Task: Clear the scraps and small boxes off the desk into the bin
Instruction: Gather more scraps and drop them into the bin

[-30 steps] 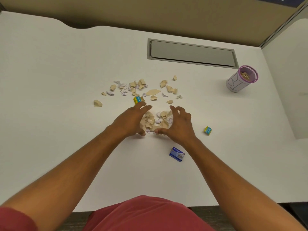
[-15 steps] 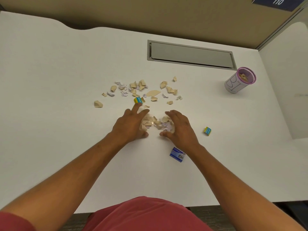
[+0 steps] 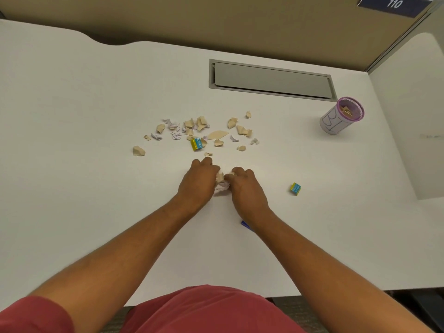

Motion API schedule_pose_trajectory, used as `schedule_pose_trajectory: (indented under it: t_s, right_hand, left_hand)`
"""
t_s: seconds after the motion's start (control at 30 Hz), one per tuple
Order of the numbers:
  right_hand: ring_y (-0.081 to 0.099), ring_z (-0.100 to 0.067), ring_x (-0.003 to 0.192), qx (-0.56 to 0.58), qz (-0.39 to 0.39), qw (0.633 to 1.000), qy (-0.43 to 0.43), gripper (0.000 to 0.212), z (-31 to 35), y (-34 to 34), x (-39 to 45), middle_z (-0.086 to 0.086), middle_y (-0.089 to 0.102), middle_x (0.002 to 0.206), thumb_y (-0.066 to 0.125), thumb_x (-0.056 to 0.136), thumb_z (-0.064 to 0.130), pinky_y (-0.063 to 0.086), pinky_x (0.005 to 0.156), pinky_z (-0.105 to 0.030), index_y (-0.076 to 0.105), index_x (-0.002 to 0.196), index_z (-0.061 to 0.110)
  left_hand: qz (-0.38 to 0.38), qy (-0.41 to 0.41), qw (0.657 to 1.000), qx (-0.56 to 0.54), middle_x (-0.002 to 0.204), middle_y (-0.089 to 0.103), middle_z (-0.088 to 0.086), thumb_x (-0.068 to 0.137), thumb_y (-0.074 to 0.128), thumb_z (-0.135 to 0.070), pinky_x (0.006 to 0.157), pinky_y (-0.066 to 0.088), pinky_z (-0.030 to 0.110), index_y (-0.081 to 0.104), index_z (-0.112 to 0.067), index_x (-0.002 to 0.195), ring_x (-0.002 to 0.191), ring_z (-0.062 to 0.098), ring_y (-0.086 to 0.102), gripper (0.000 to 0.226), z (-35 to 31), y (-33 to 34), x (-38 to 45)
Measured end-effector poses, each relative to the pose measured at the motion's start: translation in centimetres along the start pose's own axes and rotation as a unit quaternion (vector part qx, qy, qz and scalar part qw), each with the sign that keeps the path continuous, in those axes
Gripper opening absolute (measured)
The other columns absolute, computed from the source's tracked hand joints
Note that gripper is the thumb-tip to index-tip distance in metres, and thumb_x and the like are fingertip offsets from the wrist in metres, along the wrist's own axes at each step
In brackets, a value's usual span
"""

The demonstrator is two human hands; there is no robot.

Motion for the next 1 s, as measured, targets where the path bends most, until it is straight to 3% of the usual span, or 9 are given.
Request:
schedule_pose_trajectory:
  t_s: [0.17,0.27,0.33,0.43,0.47,0.57,0.67,0.83,1.0]
  right_hand:
    - [0.058,-0.028,0.088,0.038,-0.008,0.999,0.002,0.022,-2.1,-0.1,0.5,-0.002,0.064,0.089,0.057,0.084,0.002,0.051,0.072,-0.041,0.074,0.088,0.014]
    - [0.070,-0.019,0.093,0.249,-0.031,0.960,0.122,0.022,-5.1,-1.6,0.2,0.000,0.079,0.099,0.065,0.085,0.008,0.055,0.085,-0.032,0.082,0.095,0.017]
    - [0.074,-0.015,0.086,0.436,-0.033,0.872,0.220,0.014,-7.6,-1.9,-0.3,-0.002,0.081,0.096,0.073,0.083,0.009,0.060,0.087,-0.033,0.083,0.090,0.016]
    - [0.072,-0.020,0.093,0.700,0.014,0.642,0.314,0.016,-9.9,-2.1,-1.1,-0.014,0.076,0.110,0.076,0.086,-0.001,0.064,0.085,-0.031,0.075,0.102,-0.002]
    - [0.070,-0.021,0.096,0.739,0.019,0.592,0.321,0.017,-10.8,-2.6,-1.3,-0.014,0.073,0.110,0.075,0.087,-0.002,0.064,0.083,-0.029,0.072,0.104,-0.004]
    - [0.071,-0.022,0.094,0.792,0.023,0.519,0.320,0.013,-13.9,-4.7,-1.6,-0.012,0.075,0.104,0.072,0.090,-0.002,0.063,0.085,-0.030,0.070,0.103,-0.002]
    - [0.074,-0.020,0.088,0.806,0.012,0.499,0.319,0.015,-17.4,-7.0,-1.9,-0.009,0.078,0.095,0.071,0.090,-0.002,0.061,0.092,-0.033,0.070,0.105,-0.002]
    - [0.071,-0.021,0.091,0.816,-0.024,0.487,0.310,0.013,-24.3,-11.5,-0.7,-0.011,0.077,0.091,0.068,0.092,-0.004,0.059,0.094,-0.036,0.069,0.105,-0.002]
    - [0.067,-0.017,0.087,0.794,-0.086,0.526,0.294,0.007,-31.8,-16.5,2.7,-0.007,0.073,0.082,0.066,0.093,-0.005,0.063,0.081,-0.029,0.069,0.095,0.000]
  left_hand:
    - [-0.029,-0.065,0.989,-0.128,0.131,0.071,0.007,0.096,0.071,-0.020,0.102,0.048,0.033,0.072,-0.016,0.132,0.120,0.026,0.064,0.037,0.0,-0.1,0.1]
    - [-0.060,-0.139,0.950,-0.271,0.123,0.078,0.003,0.088,0.076,-0.016,0.098,0.056,0.034,0.079,-0.017,0.121,0.112,0.022,0.071,0.033,0.5,0.0,0.2]
    - [-0.047,-0.204,0.892,-0.400,0.115,0.080,0.003,0.086,0.079,-0.014,0.091,0.060,0.033,0.082,-0.017,0.115,0.105,0.022,0.074,0.029,0.6,0.9,0.4]
    - [-0.006,-0.286,0.728,-0.623,0.110,0.080,0.012,0.087,0.081,-0.008,0.074,0.064,0.032,0.080,-0.010,0.111,0.093,0.026,0.077,0.024,-1.2,2.4,0.7]
    - [0.003,-0.296,0.683,-0.668,0.108,0.079,0.014,0.089,0.079,-0.005,0.064,0.063,0.028,0.078,-0.007,0.112,0.088,0.026,0.077,0.023,-2.3,2.4,0.9]
    - [0.014,-0.296,0.602,-0.741,0.097,0.076,0.016,0.092,0.073,0.001,0.051,0.057,0.021,0.073,-0.002,0.116,0.084,0.028,0.074,0.025,-6.0,1.8,2.2]
    - [0.026,-0.275,0.569,-0.775,0.094,0.076,0.014,0.093,0.070,0.003,0.055,0.059,0.020,0.073,-0.002,0.114,0.086,0.030,0.076,0.022,-10.1,1.1,4.3]
    - [0.058,-0.243,0.576,-0.779,0.096,0.074,0.014,0.094,0.065,0.004,0.059,0.060,0.019,0.075,-0.003,0.103,0.074,0.020,0.076,0.015,-17.9,-0.3,9.4]
    - [0.071,-0.220,0.561,-0.795,0.096,0.072,0.017,0.092,0.067,0.007,0.054,0.059,0.020,0.073,-0.002,0.101,0.080,0.024,0.074,0.014,-26.2,-1.9,16.2]
Point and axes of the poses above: each hand's wrist, its own x-axis towards the middle knuckle, its own y-axis out of the palm, z = x × y, the point moved 7 cm from there along x, towards the middle knuckle
